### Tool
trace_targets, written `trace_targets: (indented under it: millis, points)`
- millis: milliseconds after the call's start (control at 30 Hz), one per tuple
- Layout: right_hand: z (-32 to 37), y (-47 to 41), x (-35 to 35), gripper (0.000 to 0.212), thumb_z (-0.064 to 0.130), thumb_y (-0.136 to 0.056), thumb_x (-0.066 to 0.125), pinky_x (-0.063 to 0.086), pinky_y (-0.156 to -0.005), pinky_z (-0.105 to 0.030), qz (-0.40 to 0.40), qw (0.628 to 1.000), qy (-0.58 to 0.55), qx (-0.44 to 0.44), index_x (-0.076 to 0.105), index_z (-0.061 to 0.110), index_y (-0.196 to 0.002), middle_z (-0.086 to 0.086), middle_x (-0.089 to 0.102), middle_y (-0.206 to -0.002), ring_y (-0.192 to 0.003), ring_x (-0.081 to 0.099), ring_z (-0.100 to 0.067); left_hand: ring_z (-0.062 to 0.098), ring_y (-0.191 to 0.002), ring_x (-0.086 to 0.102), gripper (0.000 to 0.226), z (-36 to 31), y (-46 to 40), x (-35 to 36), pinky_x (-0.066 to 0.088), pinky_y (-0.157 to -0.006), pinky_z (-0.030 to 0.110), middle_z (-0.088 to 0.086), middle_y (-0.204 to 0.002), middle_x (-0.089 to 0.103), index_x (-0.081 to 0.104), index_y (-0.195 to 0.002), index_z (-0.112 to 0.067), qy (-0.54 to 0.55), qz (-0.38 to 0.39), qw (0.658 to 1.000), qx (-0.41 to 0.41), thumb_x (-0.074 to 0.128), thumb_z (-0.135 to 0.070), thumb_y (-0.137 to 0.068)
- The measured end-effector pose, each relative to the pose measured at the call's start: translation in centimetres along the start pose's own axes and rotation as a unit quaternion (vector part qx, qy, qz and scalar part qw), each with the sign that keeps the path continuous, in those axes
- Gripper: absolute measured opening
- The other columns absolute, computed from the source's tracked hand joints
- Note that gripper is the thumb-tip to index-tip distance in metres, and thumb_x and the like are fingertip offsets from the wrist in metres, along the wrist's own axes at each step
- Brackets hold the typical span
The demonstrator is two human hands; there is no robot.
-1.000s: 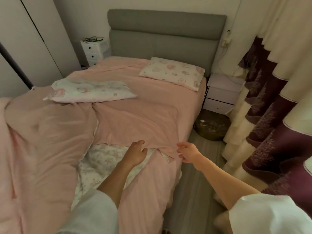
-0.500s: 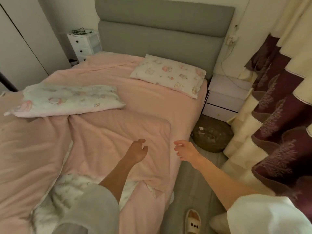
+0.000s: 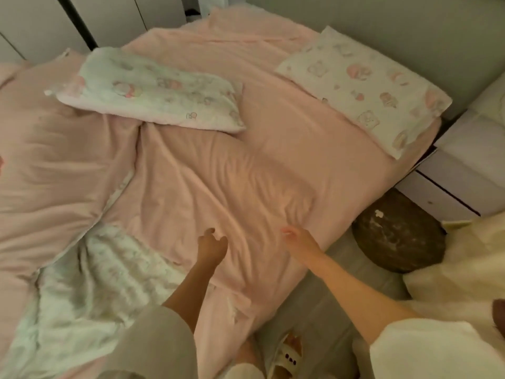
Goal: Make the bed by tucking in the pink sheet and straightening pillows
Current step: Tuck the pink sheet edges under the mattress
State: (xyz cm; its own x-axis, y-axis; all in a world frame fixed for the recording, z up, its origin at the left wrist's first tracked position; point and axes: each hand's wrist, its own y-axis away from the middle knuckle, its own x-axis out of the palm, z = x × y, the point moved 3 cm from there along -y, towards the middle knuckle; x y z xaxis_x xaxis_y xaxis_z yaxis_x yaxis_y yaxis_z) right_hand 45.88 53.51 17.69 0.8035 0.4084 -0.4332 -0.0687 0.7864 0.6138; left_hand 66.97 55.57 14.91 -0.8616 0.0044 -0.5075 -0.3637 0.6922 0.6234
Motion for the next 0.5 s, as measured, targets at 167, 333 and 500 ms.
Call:
trace_targets:
  millis: [167, 333, 500]
  points:
    - [-0.2, -3.8, 4.6, 0.039, 0.013, -0.097, 0.036, 0.04, -0.102, -0.031, 0.063, 0.996, 0.066, -0.009, 0.046, 0.012, -0.135, -0.007, 0.049, -0.138, -0.125, 0.048, -0.023, 0.039, -0.133, 0.029, 0.087, 7.4, -3.9, -1.2, 0.034, -0.106, 0.051, 0.017, -0.149, 0.019, 0.005, -0.147, -0.007, 0.163, -0.101, 0.943, -0.271, 0.061, -0.036, -0.087]
    - [-1.5, -6.4, 9.7, 0.04, 0.017, -0.096, 0.038, 0.039, -0.104, -0.034, 0.14, 0.984, 0.113, 0.011, 0.043, 0.012, -0.136, -0.007, 0.046, -0.14, -0.127, 0.046, -0.023, 0.03, -0.124, 0.045, 0.098, 11.1, -8.5, -0.3, 0.041, -0.103, 0.048, 0.006, -0.137, 0.042, 0.024, -0.143, -0.017, 0.371, -0.044, 0.888, -0.269, 0.078, -0.043, -0.066]
    - [0.5, -7.2, 12.6, 0.07, 0.043, -0.086, 0.058, 0.034, -0.109, -0.032, 0.155, 0.974, 0.15, -0.076, 0.028, 0.019, -0.145, 0.0, 0.042, -0.143, -0.133, 0.038, -0.017, 0.018, -0.066, 0.05, 0.035, 7.5, -11.2, -0.5, 0.045, -0.059, 0.031, 0.006, -0.081, 0.054, 0.053, -0.104, -0.003, 0.357, -0.038, 0.909, -0.211, 0.066, -0.027, -0.081]
